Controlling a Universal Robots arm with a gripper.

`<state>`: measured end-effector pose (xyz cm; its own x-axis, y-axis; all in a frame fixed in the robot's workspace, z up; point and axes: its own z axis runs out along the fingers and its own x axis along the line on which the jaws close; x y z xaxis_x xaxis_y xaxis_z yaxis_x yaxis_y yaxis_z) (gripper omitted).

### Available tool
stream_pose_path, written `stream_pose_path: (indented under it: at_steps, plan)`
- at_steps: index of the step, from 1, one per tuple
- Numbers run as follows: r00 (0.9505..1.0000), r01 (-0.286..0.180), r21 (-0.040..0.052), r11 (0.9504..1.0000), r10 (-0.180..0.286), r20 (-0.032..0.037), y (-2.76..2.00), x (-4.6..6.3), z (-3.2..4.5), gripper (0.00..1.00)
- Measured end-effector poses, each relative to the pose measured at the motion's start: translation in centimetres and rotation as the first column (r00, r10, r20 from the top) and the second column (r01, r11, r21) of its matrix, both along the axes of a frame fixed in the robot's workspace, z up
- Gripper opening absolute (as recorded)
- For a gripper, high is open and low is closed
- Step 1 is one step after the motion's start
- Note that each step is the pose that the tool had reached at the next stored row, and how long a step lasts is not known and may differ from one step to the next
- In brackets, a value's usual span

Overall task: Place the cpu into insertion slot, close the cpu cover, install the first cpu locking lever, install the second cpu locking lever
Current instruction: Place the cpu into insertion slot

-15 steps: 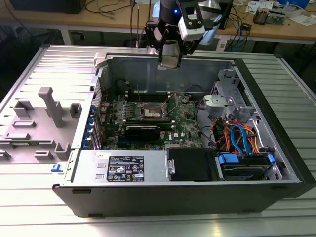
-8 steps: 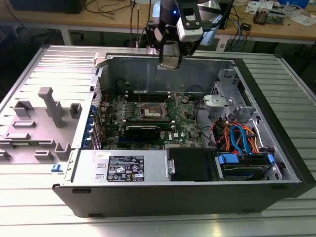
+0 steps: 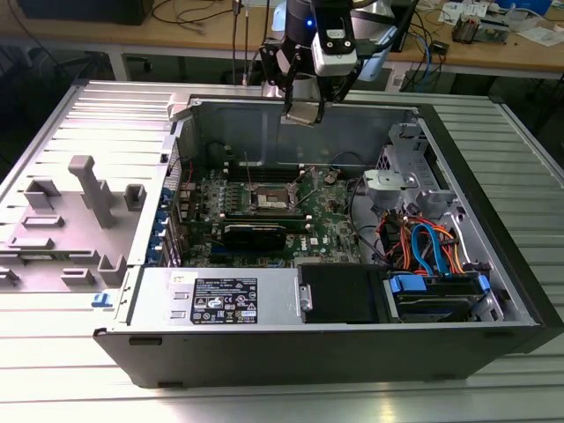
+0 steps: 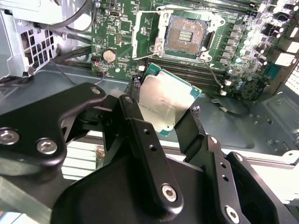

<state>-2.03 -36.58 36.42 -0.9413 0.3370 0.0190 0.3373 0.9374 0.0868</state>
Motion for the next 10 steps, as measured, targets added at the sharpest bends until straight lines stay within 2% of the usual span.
stream_pose_path:
  at_steps: [2,10]
  plan:
    - [1.0,0.0,0.0,1.0,0.0,0.0,0.0,0.0,0.0,0.55]
    - [1.0,0.0,0.0,1.0,0.0,0.0,-0.6,-0.01,-0.06,0.55]
